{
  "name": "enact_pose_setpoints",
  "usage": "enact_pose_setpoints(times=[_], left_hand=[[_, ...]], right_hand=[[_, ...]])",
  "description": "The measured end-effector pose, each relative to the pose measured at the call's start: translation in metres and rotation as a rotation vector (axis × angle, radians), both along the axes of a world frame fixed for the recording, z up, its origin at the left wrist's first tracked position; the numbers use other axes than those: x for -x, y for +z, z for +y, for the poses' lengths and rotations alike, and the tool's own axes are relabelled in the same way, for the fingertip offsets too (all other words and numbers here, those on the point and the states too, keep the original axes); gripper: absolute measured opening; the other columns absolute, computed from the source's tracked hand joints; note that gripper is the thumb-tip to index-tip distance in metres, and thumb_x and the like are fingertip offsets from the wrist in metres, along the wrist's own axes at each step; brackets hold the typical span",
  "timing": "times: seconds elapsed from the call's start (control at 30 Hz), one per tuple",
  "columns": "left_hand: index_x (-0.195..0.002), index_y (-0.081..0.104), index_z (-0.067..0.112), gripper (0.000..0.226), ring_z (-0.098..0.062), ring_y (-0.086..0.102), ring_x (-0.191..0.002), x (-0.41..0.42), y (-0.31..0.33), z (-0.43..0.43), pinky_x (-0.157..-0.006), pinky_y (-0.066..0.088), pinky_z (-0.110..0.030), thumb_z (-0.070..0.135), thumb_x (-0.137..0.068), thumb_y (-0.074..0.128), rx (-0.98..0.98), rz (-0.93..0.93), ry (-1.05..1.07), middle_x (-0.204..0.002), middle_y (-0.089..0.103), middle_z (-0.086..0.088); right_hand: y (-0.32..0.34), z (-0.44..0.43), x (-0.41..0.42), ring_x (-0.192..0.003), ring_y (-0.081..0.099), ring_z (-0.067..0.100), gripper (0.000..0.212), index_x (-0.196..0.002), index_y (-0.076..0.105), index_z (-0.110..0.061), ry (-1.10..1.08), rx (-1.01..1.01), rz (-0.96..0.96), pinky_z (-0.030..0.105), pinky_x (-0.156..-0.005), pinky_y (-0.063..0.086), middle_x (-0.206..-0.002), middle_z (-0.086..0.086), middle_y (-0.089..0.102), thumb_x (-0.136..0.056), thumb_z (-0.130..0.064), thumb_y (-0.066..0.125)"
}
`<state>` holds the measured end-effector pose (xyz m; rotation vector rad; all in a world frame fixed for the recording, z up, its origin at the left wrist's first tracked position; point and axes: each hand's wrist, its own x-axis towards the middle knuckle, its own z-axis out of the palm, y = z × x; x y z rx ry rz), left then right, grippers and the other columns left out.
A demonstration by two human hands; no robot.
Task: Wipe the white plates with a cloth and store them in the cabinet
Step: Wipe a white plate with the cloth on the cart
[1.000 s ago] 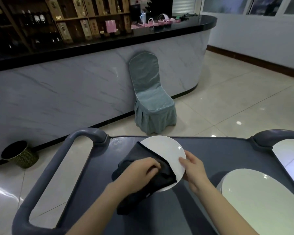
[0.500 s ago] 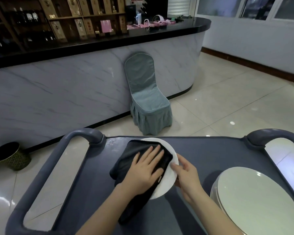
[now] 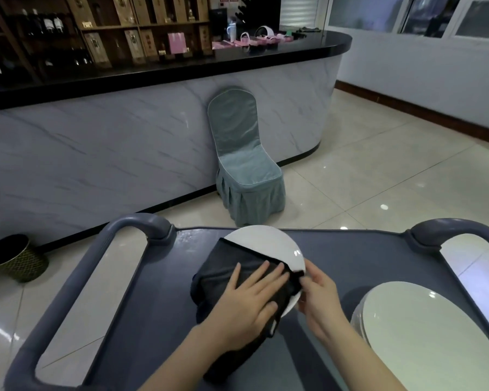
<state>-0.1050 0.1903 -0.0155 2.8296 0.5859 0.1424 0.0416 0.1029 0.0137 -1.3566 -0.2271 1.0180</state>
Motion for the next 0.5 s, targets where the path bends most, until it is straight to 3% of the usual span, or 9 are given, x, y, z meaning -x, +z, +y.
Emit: enact_pose_setpoints(times=[0.13,0.33,0.4,0.5], left_hand=[[-0.154,0.002,0.042,0.055,0.0,-0.017,-0.146,-0.016,0.007,0.042,-0.119,-0.007,-0.054,0.045,-0.103,0.024,0.01,0.093,0.121,-0.157,-0.015,0.028],[-0.153,-0.005,0.04,0.059,-0.008,-0.018,-0.148,0.007,0.0,0.052,-0.119,-0.013,-0.049,0.049,-0.102,0.022,-0.025,0.078,0.36,-0.155,-0.024,0.021],[-0.15,-0.014,0.044,0.058,-0.008,-0.024,-0.146,0.016,-0.006,0.035,-0.115,-0.02,-0.049,0.049,-0.1,0.017,0.002,0.101,0.309,-0.152,-0.03,0.023],[-0.14,-0.025,0.055,0.054,-0.004,-0.032,-0.142,0.016,-0.008,0.005,-0.113,-0.023,-0.047,0.051,-0.093,0.002,0.071,0.083,0.148,-0.15,-0.034,0.03]], right_hand=[[-0.003,0.001,0.012,-0.085,0.073,0.025,0.033,-0.121,0.068,-0.012,0.054,-0.014,0.081,0.032,-0.062,0.058,-0.104,0.013,0.076,-0.097,0.003,0.05],[0.015,0.004,-0.012,-0.081,0.069,0.022,0.033,-0.123,0.066,-0.016,-0.044,0.004,-0.083,0.03,-0.056,0.056,-0.098,0.004,0.076,-0.097,-0.001,0.053],[0.017,0.003,-0.018,-0.078,0.068,0.022,0.034,-0.122,0.066,-0.019,-0.094,0.0,-0.095,0.03,-0.056,0.056,-0.092,0.0,0.076,-0.097,-0.002,0.053],[0.013,0.003,-0.016,-0.081,0.068,0.025,0.035,-0.124,0.065,-0.02,-0.112,-0.01,-0.06,0.032,-0.06,0.055,-0.1,0.005,0.075,-0.098,-0.001,0.052]])
